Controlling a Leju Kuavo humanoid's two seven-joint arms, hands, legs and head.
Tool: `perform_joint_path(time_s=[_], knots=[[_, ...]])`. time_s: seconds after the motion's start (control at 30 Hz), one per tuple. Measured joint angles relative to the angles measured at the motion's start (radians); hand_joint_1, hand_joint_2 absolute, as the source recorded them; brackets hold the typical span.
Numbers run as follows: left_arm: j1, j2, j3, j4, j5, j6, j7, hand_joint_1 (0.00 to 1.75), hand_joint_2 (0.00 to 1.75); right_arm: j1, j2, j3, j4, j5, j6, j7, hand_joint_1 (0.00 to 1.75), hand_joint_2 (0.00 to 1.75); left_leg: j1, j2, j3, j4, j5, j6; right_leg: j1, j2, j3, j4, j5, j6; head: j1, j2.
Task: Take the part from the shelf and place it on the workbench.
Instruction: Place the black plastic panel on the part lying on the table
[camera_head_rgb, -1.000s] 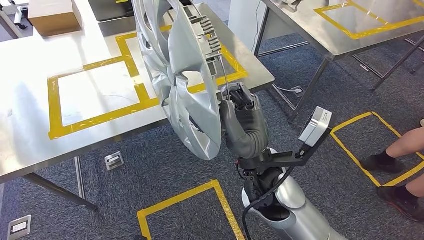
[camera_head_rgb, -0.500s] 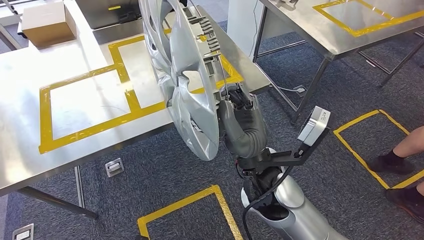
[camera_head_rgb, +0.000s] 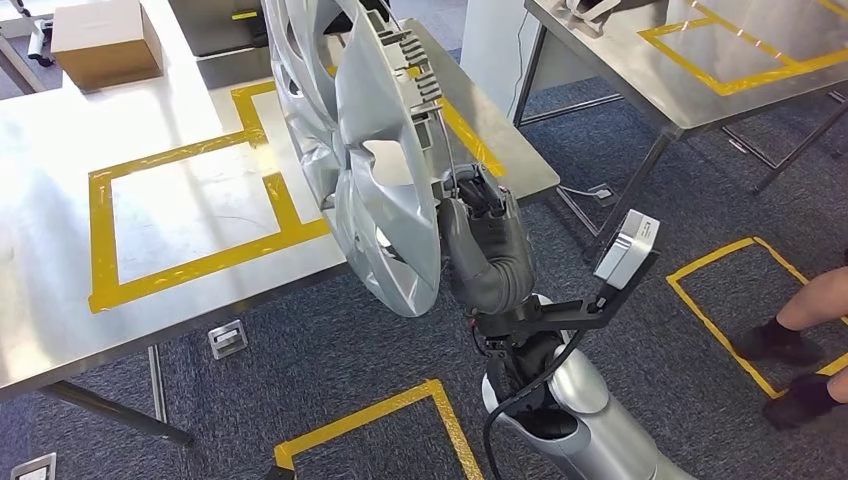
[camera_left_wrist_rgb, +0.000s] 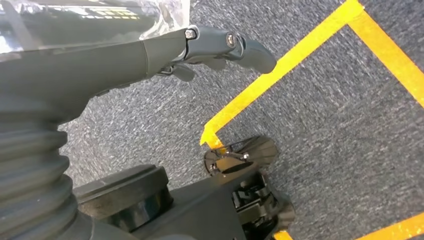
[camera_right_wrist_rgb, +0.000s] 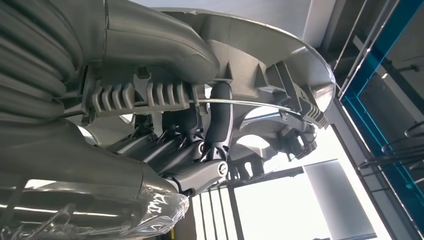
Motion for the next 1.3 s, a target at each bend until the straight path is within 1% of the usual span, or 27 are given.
perform_joint_path(time_s=[0.03, 0.07, 0.1, 0.13, 0.17, 0.23, 0.3, 0.37, 0.4, 0.47, 0.5, 0.53, 0.57, 0.6, 0.67, 0.73, 0.8, 0.87, 0.9, 0.97, 1.0, 1.03, 1.07, 1.13, 1.17, 1.2, 1.3], knots=[[0.001, 0.000, 0.000, 0.000, 0.000, 0.000, 0.000, 0.00, 1.75, 0.000, 0.000, 0.000, 0.001, 0.000, 0.000, 0.000, 1.75, 1.75, -0.001, -0.001, 0.006, 0.000, -0.005, 0.000, 0.000, 0.000, -0.009, -0.004, 0.026, -0.002, 0.001, 0.000], [0.001, 0.000, 0.000, 0.000, 0.000, 0.000, 0.000, 0.00, 1.75, 0.000, 0.000, 0.000, 0.002, 0.000, 0.000, 0.000, 1.75, 1.75, -0.001, -0.002, 0.014, 0.000, -0.011, -0.002, 0.000, 0.000, 0.002, -0.049, 0.068, -0.005, 0.001, 0.000], [0.001, 0.000, 0.000, 0.001, 0.000, 0.000, 0.000, 0.00, 1.75, 0.000, 0.000, 0.000, 0.002, 0.000, 0.000, 0.000, 1.75, 1.75, -0.001, -0.004, 0.023, 0.001, -0.017, -0.004, 0.001, 0.000, 0.024, -0.113, 0.115, -0.009, 0.002, 0.000], [0.001, 0.000, 0.000, 0.001, 0.000, 0.000, 0.000, 0.00, 1.75, 0.000, 0.000, 0.000, 0.003, 0.000, 0.000, 0.000, 1.75, 1.75, -0.003, -0.005, 0.031, 0.000, -0.024, -0.007, 0.003, 0.000, 0.050, -0.172, 0.148, -0.013, 0.000, 0.000], [0.001, 0.000, 0.000, 0.001, 0.000, 0.000, 0.000, 0.00, 1.75, -0.001, 0.000, 0.000, 0.003, 0.000, 0.000, 0.000, 1.75, 1.75, -0.003, -0.005, 0.036, 0.000, -0.029, -0.012, 0.006, 0.001, 0.071, -0.219, 0.163, -0.017, 0.000, 0.000], [0.001, 0.000, 0.000, 0.001, 0.000, 0.000, 0.000, 0.00, 1.75, -0.001, 0.000, 0.000, 0.004, -0.001, 0.000, 0.000, 1.75, 1.75, -0.004, -0.004, 0.038, -0.003, -0.035, -0.024, 0.011, 0.002, 0.090, -0.256, 0.150, -0.025, -0.001, 0.000], [0.001, -0.001, 0.000, 0.001, 0.000, 0.000, 0.000, 0.00, 1.75, 0.000, 0.001, 0.000, 0.004, -0.001, 0.000, 0.000, 1.75, 1.75, -0.004, -0.002, 0.042, -0.007, -0.041, -0.035, 0.008, 0.003, 0.099, -0.271, 0.140, -0.036, 0.001, 0.000], [0.000, -0.001, 0.000, 0.001, 0.000, -0.001, -0.002, 0.00, 1.75, 0.001, 0.001, 0.000, 0.004, -0.002, -0.001, 0.000, 1.75, 1.75, -0.005, 0.001, 0.029, 0.028, -0.066, -0.044, 0.002, 0.002, 0.112, -0.283, 0.137, -0.046, -0.002, 0.000], [0.000, -0.001, 0.000, 0.001, 0.000, -0.001, -0.002, 0.00, 1.75, 0.001, 0.002, 0.000, 0.004, -0.001, -0.002, 0.000, 1.75, 1.75, -0.005, 0.002, 0.004, 0.078, -0.089, -0.047, 0.001, 0.000, 0.119, -0.287, 0.135, -0.050, -0.004, 0.000], [0.002, -0.001, 0.000, 0.001, 0.000, -0.001, -0.003, 0.00, 1.75, 0.003, 0.002, 0.001, 0.004, -0.001, -0.004, 0.000, 1.75, 1.75, -0.004, 0.002, -0.070, 0.212, -0.135, -0.052, 0.001, -0.002, 0.129, -0.289, 0.127, -0.055, -0.006, 0.000], [0.004, -0.001, 0.000, 0.001, 0.000, -0.002, -0.003, 0.00, 1.75, 0.004, 0.002, 0.001, 0.004, -0.001, -0.004, 0.000, 1.75, 1.75, -0.003, 0.002, -0.101, 0.260, -0.139, -0.053, 0.001, -0.001, 0.135, -0.288, 0.123, -0.056, -0.006, 0.000], [0.005, -0.001, 0.000, 0.001, 0.000, -0.002, -0.003, 0.00, 1.75, 0.007, 0.002, 0.001, 0.004, -0.001, -0.005, 0.000, 1.75, 1.75, -0.003, 0.002, -0.118, 0.273, -0.123, -0.054, 0.001, -0.001, 0.142, -0.288, 0.117, -0.055, -0.006, 0.000], [0.005, -0.001, 0.000, 0.002, 0.000, -0.003, -0.003, 0.00, 1.75, 0.009, 0.002, 0.002, 0.004, -0.001, -0.006, 0.000, 1.75, 1.75, -0.003, 0.002, -0.115, 0.245, -0.086, -0.055, 0.000, 0.000, 0.151, -0.288, 0.111, -0.053, -0.006, 0.000], [0.005, -0.001, 0.000, 0.002, 0.000, -0.003, -0.003, 0.00, 1.75, 0.011, 0.002, 0.002, 0.005, -0.001, -0.007, 0.001, 1.75, 1.75, -0.002, 0.003, -0.099, 0.192, -0.038, -0.054, 0.000, 0.001, 0.161, -0.287, 0.104, -0.051, -0.006, 0.000], [0.005, -0.001, 0.000, 0.002, 0.000, -0.004, -0.003, 0.00, 1.75, 0.011, 0.002, 0.002, 0.005, -0.001, -0.008, 0.001, 1.75, 1.75, -0.004, 0.003, -0.054, 0.075, 0.026, -0.049, 0.002, 0.002, 0.177, -0.285, 0.090, -0.042, -0.007, 0.000], [0.004, -0.001, 0.000, 0.002, 0.000, -0.004, -0.003, 0.00, 1.75, 0.010, 0.002, 0.001, 0.004, -0.001, -0.008, 0.001, 1.75, 1.75, -0.008, 0.002, -0.027, 0.020, 0.026, -0.038, 0.004, 0.003, 0.180, -0.284, 0.083, -0.031, -0.008, 0.000], [0.003, -0.001, 0.000, 0.003, 0.000, -0.005, -0.003, 0.00, 1.75, 0.011, 0.002, 0.001, 0.004, -0.001, -0.009, 0.001, 1.75, 1.75, -0.006, 0.002, -0.020, 0.006, 0.016, -0.024, 0.004, 0.003, 0.178, -0.285, 0.079, -0.020, -0.009, 0.000], [0.003, 0.000, 0.000, 0.003, -0.001, -0.004, -0.003, 0.00, 1.75, 0.011, 0.002, 0.001, 0.003, -0.001, -0.010, 0.002, 1.75, 1.75, -0.001, 0.001, -0.015, 0.000, 0.015, -0.013, 0.003, 0.001, 0.164, -0.253, 0.059, -0.010, -0.007, 0.000], [0.002, -0.001, 0.000, 0.004, -0.001, -0.004, -0.004, 0.00, 1.75, 0.011, 0.002, 0.000, 0.002, -0.001, -0.011, 0.003, 1.75, 1.75, 0.001, 0.002, -0.012, -0.002, 0.013, -0.008, 0.003, 0.001, 0.142, -0.210, 0.039, -0.005, -0.004, 0.000], [0.002, -0.001, 0.000, 0.004, -0.002, -0.005, -0.005, 0.00, 1.75, 0.012, 0.002, 0.001, 0.002, -0.001, -0.013, 0.005, 1.75, 1.75, 0.000, 0.002, -0.006, -0.001, 0.006, -0.003, 0.001, 0.001, 0.063, -0.076, -0.006, -0.001, 0.001, 0.000], [0.003, -0.001, 0.000, 0.004, -0.002, -0.005, -0.006, 0.00, 1.75, 0.012, 0.002, 0.001, 0.002, 0.000, -0.014, 0.006, 1.75, 1.75, -0.001, 0.002, -0.003, -0.001, 0.002, -0.001, 0.000, 0.001, 0.027, -0.022, -0.015, 0.000, 0.002, 0.000], [0.003, -0.001, 0.000, 0.004, -0.002, -0.005, -0.006, 0.00, 1.75, 0.013, 0.002, 0.001, 0.002, 0.001, -0.015, 0.007, 1.75, 1.75, -0.002, 0.002, 0.002, 0.000, -0.003, -0.001, 0.000, 0.001, 0.003, 0.000, -0.003, 0.000, 0.002, 0.000], [0.004, -0.001, 0.000, 0.004, -0.002, -0.005, -0.006, 0.00, 1.75, 0.013, 0.002, 0.002, 0.002, 0.001, -0.016, 0.007, 1.75, 1.75, -0.002, 0.000, 0.009, 0.000, -0.009, -0.002, 0.000, 0.001, 0.001, -0.020, 0.029, -0.003, 0.003, 0.000], [0.004, -0.002, 0.000, 0.004, -0.002, -0.005, -0.006, 0.00, 1.75, 0.013, 0.002, 0.002, 0.002, 0.002, -0.016, 0.008, 1.75, 1.75, -0.003, -0.002, 0.029, -0.001, -0.024, -0.006, 0.003, 0.001, 0.040, -0.140, 0.119, -0.011, 0.003, 0.000], [0.004, -0.002, 0.000, 0.004, -0.001, -0.005, -0.006, 0.00, 1.75, 0.013, 0.002, 0.002, 0.002, 0.002, -0.016, 0.009, 1.75, 1.75, -0.003, -0.003, 0.037, -0.001, -0.030, -0.009, 0.006, 0.001, 0.062, -0.196, 0.147, -0.016, 0.001, 0.000], [0.003, -0.003, 0.000, 0.004, -0.001, -0.005, -0.006, 0.00, 1.75, 0.013, 0.002, 0.002, 0.002, 0.002, -0.016, 0.009, 1.75, 1.75, -0.004, -0.003, 0.041, -0.002, -0.035, -0.014, 0.009, 0.001, 0.080, -0.235, 0.158, -0.020, 0.001, 0.000], [0.002, -0.003, 0.000, 0.004, 0.000, -0.005, -0.007, 0.00, 1.75, 0.012, 0.002, 0.002, 0.001, 0.002, -0.016, 0.010, 1.75, 1.75, -0.004, -0.001, 0.044, -0.007, -0.042, -0.031, 0.012, 0.003, 0.096, -0.267, 0.141, -0.033, 0.000, 0.000]])
